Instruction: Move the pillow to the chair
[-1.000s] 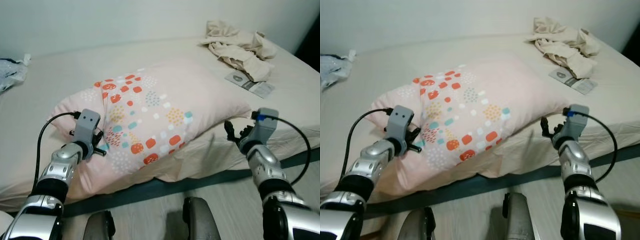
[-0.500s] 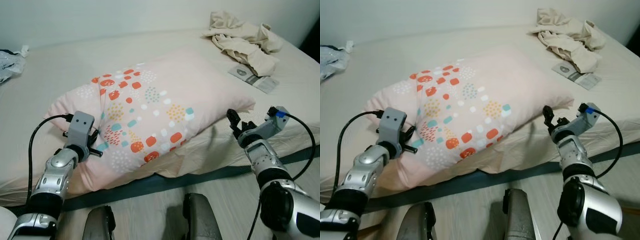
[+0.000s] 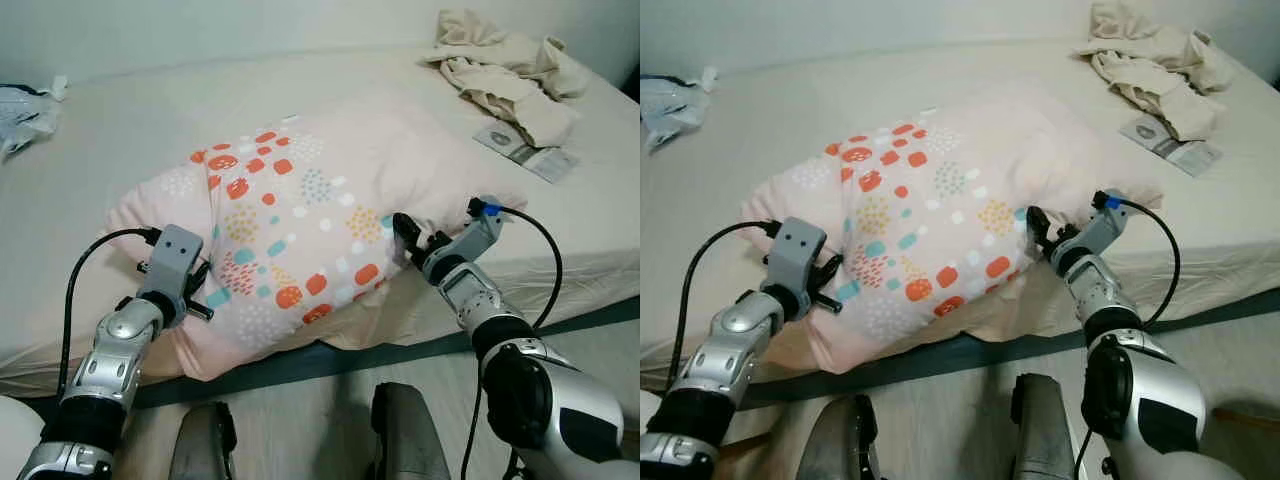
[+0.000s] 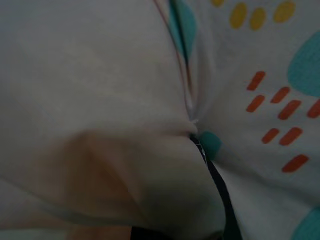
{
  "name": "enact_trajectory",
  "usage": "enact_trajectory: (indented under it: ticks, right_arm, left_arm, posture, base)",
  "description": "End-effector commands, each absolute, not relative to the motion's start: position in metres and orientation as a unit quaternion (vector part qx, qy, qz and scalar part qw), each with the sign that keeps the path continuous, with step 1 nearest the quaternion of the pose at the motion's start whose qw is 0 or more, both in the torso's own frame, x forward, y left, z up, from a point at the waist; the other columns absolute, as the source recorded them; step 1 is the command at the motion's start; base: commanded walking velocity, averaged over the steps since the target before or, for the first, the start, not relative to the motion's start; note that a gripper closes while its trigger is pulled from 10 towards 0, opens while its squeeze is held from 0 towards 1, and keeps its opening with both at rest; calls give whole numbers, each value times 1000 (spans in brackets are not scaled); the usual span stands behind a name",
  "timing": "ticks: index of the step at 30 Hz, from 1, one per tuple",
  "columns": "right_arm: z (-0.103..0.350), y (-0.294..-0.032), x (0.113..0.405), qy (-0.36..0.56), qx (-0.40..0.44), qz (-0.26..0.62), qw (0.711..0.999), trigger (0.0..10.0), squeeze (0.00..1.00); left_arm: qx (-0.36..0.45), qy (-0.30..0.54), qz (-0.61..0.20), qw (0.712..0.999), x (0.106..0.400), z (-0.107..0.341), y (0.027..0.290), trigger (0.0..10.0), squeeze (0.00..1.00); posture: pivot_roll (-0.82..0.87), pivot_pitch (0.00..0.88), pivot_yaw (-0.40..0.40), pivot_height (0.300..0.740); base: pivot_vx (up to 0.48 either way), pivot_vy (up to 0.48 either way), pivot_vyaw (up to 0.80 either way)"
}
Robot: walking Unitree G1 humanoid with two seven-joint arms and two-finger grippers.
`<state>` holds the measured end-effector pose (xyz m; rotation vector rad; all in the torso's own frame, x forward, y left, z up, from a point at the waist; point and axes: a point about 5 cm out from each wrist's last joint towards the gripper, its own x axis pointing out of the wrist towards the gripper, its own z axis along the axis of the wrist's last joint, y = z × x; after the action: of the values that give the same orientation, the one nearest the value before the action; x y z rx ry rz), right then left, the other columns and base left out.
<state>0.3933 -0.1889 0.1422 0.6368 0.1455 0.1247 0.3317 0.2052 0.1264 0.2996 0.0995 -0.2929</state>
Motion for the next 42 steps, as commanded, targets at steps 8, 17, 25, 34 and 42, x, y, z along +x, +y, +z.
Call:
enact_trajectory:
  ticks: [8,17,25,34,42]
  right_arm:
    - [154,-131,399,74,379,175,906,10000,0]
    - [129,-129,391,123,403,115,900,0,0]
    - [122,-142,391,145,312,61,937,0,0]
    - [133,-162,394,101,191,30,976,0,0]
    - [157,-143,396,0,31,111,993,0,0]
  left_arm:
    - [163,96,-169,967,321,106,198,0,0]
    - [169,98,-188,962,320,103,187,0,0]
    - [165,94,-186,964,322,107,189,0,0]
    - [80,83,-128,985,321,110,192,0,0]
    - [-48,32,-102,993,324,134,168,0,0]
  posture:
    - [76,306,-3,561]
    - [68,308,2,561]
    - [66,298,5,561]
    - [48,252,-1,561]
    - [14,138,-44,561]
  base:
    - [0,0,0]
    - [0,0,0]
    - [0,0,0]
    - [0,0,0]
    - [0,0,0]
